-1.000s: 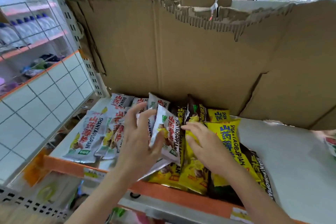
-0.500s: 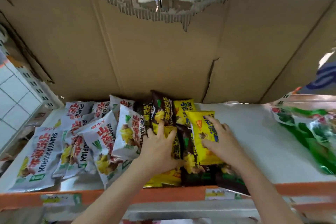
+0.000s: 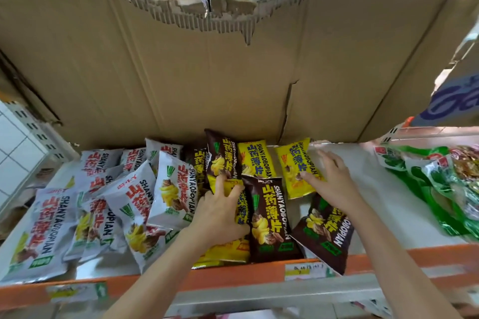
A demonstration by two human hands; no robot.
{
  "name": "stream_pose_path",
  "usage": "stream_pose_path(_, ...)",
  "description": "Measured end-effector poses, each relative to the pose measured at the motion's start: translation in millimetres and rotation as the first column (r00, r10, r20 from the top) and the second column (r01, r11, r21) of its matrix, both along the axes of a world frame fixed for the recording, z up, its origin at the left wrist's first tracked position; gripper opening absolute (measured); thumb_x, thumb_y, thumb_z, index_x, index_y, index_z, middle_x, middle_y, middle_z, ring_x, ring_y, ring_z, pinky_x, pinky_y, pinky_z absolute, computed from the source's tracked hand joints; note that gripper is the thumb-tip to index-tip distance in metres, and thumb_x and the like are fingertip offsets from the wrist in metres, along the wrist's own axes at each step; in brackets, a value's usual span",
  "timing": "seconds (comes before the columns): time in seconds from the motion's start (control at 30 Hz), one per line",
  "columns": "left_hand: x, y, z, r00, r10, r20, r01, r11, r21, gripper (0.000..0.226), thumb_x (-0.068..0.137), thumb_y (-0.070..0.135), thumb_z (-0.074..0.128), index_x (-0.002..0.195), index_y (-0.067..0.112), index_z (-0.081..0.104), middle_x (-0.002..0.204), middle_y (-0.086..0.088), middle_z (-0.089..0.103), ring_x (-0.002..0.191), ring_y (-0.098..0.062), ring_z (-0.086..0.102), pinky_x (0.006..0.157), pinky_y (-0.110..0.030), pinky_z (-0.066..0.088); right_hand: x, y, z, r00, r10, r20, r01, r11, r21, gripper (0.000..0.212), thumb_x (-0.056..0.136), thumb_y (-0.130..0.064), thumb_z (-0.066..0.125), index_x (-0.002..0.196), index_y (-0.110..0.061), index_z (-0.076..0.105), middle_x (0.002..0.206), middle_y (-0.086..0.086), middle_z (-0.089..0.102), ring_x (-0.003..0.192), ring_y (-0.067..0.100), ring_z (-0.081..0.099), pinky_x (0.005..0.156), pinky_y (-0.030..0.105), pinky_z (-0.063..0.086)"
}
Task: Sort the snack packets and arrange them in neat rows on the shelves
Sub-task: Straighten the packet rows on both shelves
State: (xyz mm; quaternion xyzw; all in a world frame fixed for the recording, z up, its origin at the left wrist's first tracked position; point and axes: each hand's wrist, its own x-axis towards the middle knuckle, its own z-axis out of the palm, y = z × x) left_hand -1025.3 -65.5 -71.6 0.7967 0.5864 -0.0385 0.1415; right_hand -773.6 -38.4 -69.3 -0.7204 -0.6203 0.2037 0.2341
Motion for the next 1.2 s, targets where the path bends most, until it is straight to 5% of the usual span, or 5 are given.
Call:
stream_pose_path(0.27, 25.4, -10.4, -1.5, 0.994, 0.029, 0.104, -0.063, 0.938, 0.342, 0.076, 0.079, 0.070, 0.026, 0.127, 0.017, 0.051, 0.150, -0.017, 0.022, 0.141, -0.042, 0.001, 0.112, -0.055, -0.005, -2.1, -9.0, -30.7, 0.938, -0.002, 0.348, 0.079, 0.975, -0.206, 0.085, 0.085, -0.064, 0.046, 0.148, -0.023, 0.008, 0.145, 0.014, 0.033, 0.134, 0.031, 0.030, 0.104, 0.044, 0.030)
stream_pose_path(0.4, 43.7, -6.3, -0.5, 0.999, 0.002, -0.053, 0.011, 0.972, 0.233, 0.089, 0.078, 0.077, 0.034, 0.145, 0.019, 0.021, 0.155, -0.014, 0.009, 0.142, -0.038, -0.009, 0.109, -0.060, -0.013, -3.7, 10.7, -28.4, 0.925, 0.026, 0.379, 0.049, 0.981, -0.187, 0.070, 0.092, -0.051, 0.045, 0.148, -0.025, 0.012, 0.139, 0.015, 0.038, 0.130, 0.034, 0.032, 0.101, 0.047, 0.033)
stream_pose_path(0.67, 50.2, -0.2, -0.6, 0.984, 0.030, -0.176, -0.002, 0.988, 0.156, 0.101, 0.074, 0.077, 0.041, 0.149, 0.024, -0.001, 0.145, -0.020, 0.029, 0.138, -0.038, 0.017, 0.109, -0.063, -0.008, 3.2, -18.4, -13.8, 0.932, -0.067, 0.357, 0.157, 0.961, -0.229, 0.081, 0.081, -0.063, 0.052, 0.145, -0.027, 0.017, 0.146, 0.012, 0.021, 0.134, 0.036, 0.019, 0.100, 0.054, 0.033)
stream_pose_path(0.83, 60.8, -4.7, -3.3, 0.997, -0.076, -0.008, 0.076, 0.984, 0.160, 0.081, 0.080, 0.052, 0.053, 0.146, 0.033, 0.012, 0.132, -0.012, 0.031, 0.129, -0.033, 0.032, 0.115, -0.051, -0.001, 2.0, -59.0, -20.7, 0.938, -0.045, 0.344, 0.167, 0.927, -0.334, 0.095, 0.076, -0.077, 0.042, 0.148, -0.026, 0.005, 0.150, 0.015, 0.006, 0.135, 0.042, 0.021, 0.104, 0.049, 0.035)
stream_pose_path(1.2, 61.2, -6.9, -1.5, 0.969, -0.035, 0.243, 0.049, 0.998, -0.051, 0.073, 0.084, 0.031, 0.058, 0.144, 0.038, 0.018, 0.145, -0.014, 0.019, 0.116, -0.038, 0.046, 0.105, -0.042, 0.032, 50.8, 5.1, 3.3, 0.984, -0.076, 0.161, 0.068, 0.996, 0.052, 0.063, 0.082, -0.020, 0.067, 0.138, -0.013, 0.040, 0.152, 0.014, 0.009, 0.139, 0.028, 0.022, 0.107, 0.025, 0.023)
